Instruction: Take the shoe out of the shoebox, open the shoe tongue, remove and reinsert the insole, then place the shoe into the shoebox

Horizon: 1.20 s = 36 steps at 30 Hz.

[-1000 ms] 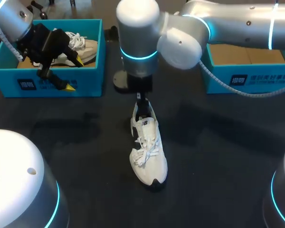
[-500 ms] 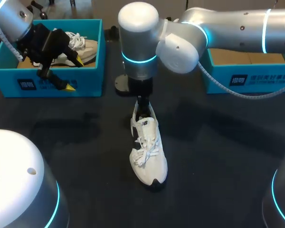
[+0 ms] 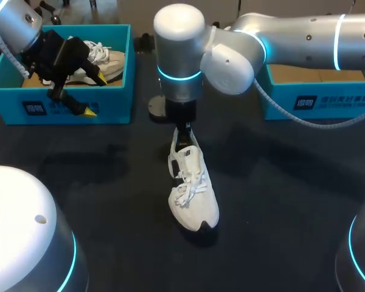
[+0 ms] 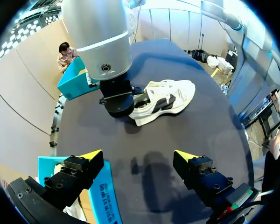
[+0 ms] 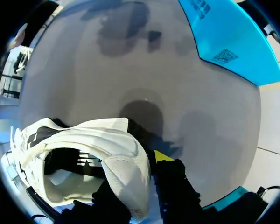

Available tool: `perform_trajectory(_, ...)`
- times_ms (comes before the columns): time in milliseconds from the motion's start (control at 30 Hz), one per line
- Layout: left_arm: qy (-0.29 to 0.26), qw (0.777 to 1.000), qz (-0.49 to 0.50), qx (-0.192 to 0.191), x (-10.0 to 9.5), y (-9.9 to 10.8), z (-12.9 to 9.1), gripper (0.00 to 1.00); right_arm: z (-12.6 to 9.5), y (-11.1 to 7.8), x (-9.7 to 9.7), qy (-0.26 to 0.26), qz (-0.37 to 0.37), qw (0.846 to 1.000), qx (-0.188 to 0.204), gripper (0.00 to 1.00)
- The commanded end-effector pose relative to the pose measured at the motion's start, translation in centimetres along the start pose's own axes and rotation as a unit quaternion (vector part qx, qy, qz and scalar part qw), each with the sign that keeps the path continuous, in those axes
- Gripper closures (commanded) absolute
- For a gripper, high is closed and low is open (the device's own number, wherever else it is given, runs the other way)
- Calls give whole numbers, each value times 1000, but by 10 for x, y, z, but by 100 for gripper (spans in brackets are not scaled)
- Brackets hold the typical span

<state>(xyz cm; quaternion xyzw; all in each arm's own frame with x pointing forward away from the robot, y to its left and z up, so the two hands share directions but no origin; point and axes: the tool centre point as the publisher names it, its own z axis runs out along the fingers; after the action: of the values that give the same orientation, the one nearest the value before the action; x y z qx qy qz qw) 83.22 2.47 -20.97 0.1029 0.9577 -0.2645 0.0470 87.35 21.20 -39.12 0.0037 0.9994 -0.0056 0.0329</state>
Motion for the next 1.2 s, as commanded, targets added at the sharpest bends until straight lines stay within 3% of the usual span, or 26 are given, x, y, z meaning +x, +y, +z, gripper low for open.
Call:
perform_trajectory(33,2,1000,0,-1,-1,0,0,0,-18,-3,5,-8,6,1000,4,100)
perform_trajectory(233,2,1000,0,-1,-1,0,0,0,-64,-9,5,-15,13,1000,-17,100)
perform_trajectory(600,2,1000,0,-1,-1,0,0,0,-164,-11,13,-11,-28,999,-15,100)
perform_trajectory(900,2,1000,0,-1,-1,0,0,0,-226,-6,12,-22,-53,998,-26,100)
perform_trajectory(1133,2,1000,0,-1,-1,0,0,0,-246,-10,10,-22,-58,998,-21,100)
perform_trajectory(1200,2,1000,0,-1,-1,0,0,0,-249,-12,8,-22,-49,998,-42,100)
